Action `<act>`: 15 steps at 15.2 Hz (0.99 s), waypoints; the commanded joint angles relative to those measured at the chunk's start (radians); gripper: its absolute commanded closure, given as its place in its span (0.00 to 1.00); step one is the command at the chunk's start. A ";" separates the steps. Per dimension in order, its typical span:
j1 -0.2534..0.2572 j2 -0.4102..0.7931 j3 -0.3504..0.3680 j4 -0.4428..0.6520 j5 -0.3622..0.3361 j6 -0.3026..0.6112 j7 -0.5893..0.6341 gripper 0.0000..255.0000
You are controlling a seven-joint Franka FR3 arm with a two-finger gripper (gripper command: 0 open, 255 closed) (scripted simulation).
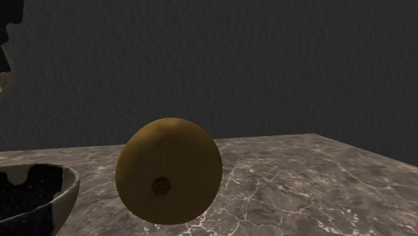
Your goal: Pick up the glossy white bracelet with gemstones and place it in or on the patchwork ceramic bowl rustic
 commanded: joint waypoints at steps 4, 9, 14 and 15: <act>0.011 0.016 0.002 -0.033 -0.006 0.040 0.031 1.00; -0.014 -0.009 0.004 -0.141 0.004 0.121 0.047 1.00; -0.032 -0.023 0.004 -0.229 0.008 0.194 0.062 1.00; -0.035 -0.024 0.004 -0.245 0.008 0.207 0.065 1.00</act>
